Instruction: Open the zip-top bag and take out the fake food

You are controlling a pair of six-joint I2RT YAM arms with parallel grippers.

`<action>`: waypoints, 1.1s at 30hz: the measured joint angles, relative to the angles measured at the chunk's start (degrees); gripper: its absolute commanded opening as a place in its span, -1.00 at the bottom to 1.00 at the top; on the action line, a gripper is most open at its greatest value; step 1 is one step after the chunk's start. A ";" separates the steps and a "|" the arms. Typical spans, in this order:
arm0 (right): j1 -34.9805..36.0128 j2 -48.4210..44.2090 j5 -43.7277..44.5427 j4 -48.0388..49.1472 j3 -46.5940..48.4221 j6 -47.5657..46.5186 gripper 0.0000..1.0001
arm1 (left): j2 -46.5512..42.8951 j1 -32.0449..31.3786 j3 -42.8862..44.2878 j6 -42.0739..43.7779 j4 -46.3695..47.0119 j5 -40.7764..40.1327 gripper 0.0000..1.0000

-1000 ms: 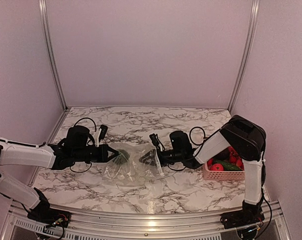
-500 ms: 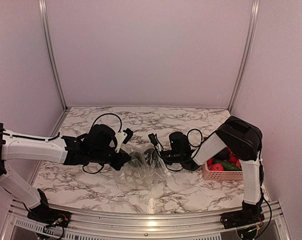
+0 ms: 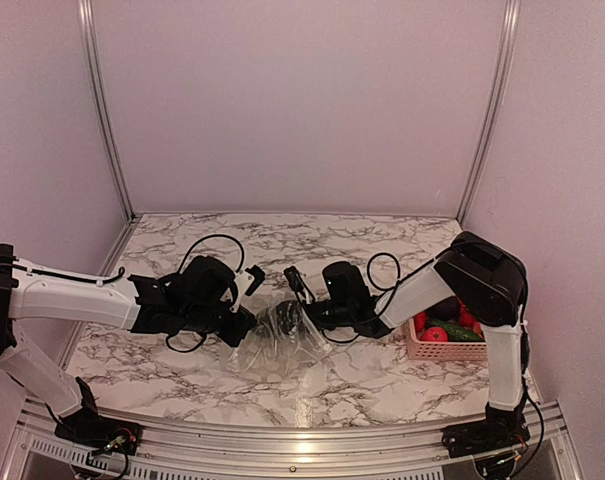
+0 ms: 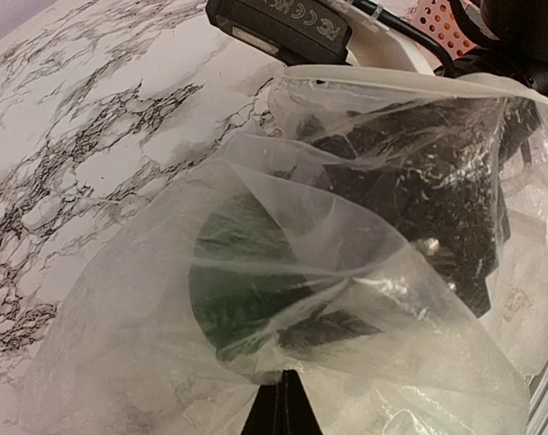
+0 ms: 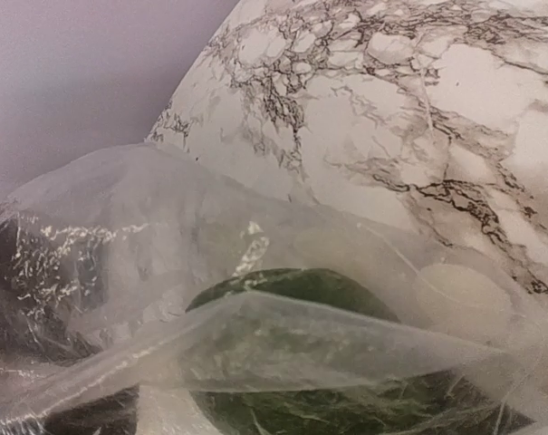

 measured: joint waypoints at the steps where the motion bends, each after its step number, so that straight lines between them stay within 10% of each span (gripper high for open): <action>1: 0.68 0.00 0.98 -1.55 0.63 -1.11 0.95 | 0.00 0.00 -0.28 -0.24 0.17 0.00 -1.00; 15: 2.36 1.27 11.23 -12.85 8.13 -5.57 0.86 | 0.90 3.98 -3.98 -5.14 4.68 2.32 -1.00; 33: 2.36 3.87 13.73 -11.21 10.29 -4.92 0.09 | 3.06 9.16 -6.78 -8.59 8.74 7.26 -1.00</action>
